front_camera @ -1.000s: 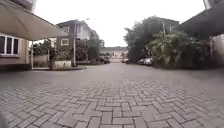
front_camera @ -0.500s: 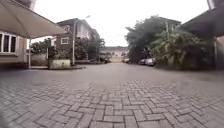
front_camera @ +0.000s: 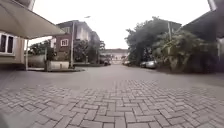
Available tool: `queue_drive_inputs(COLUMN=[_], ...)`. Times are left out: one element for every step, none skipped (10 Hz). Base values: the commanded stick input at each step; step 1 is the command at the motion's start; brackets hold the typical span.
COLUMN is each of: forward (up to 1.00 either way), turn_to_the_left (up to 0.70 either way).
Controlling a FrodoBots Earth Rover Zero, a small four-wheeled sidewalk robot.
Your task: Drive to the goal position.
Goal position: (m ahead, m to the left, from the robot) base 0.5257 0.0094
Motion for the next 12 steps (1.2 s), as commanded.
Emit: queue_drive_inputs(forward=[0.70,0.70,0.70,0.70,0.70,0.70,0.70,0.70,0.70,0.70,0.70,0.70], turn_to_the_left=[0.00,0.00,0.00,0.00,0.00,0.00,0.00,0.00,0.00,0.00,0.00,0.00])
